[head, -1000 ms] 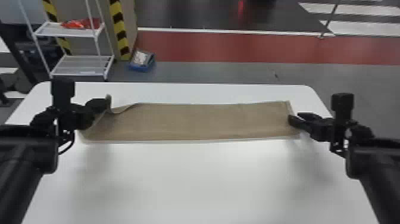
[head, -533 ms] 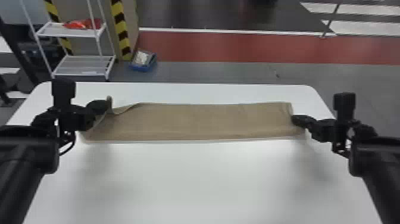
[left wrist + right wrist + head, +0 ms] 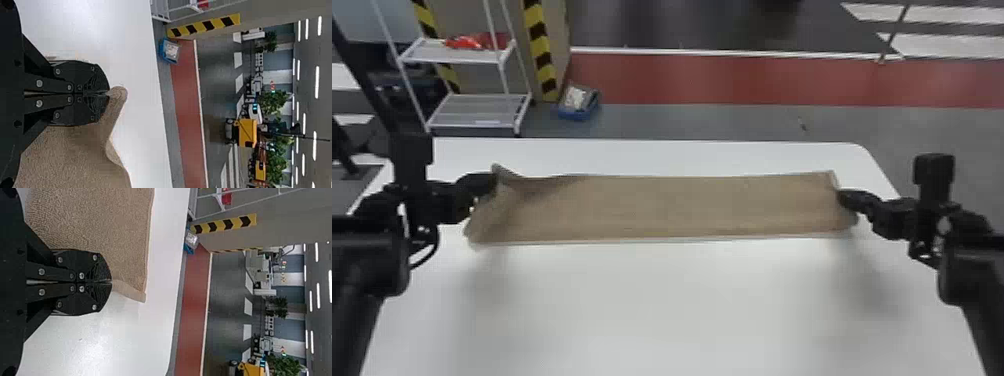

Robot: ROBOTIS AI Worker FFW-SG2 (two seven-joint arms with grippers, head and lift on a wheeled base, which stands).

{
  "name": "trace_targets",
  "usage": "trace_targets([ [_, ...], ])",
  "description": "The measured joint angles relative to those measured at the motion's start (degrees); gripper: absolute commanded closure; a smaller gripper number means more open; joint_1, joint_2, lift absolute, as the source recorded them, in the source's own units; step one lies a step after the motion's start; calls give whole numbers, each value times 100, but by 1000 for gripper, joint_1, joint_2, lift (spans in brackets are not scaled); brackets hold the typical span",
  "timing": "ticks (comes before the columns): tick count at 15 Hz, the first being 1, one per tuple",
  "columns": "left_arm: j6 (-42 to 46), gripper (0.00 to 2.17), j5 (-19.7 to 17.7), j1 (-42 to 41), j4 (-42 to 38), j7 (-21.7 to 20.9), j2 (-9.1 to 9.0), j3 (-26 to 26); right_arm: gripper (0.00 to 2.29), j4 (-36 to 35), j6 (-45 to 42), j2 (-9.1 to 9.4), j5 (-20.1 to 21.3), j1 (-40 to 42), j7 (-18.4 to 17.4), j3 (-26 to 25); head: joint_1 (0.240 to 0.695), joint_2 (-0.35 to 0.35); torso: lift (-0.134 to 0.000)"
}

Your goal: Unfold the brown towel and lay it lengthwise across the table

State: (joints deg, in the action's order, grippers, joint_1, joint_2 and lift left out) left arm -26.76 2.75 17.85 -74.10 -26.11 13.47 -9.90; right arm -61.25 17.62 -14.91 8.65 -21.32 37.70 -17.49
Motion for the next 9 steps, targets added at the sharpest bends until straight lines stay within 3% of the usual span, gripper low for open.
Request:
trace_targets([
  [9,-811,1602,77,-210,-560,99,3,-249,1291,-541,189,72,-74,315,0,-375,695,-36,-121],
])
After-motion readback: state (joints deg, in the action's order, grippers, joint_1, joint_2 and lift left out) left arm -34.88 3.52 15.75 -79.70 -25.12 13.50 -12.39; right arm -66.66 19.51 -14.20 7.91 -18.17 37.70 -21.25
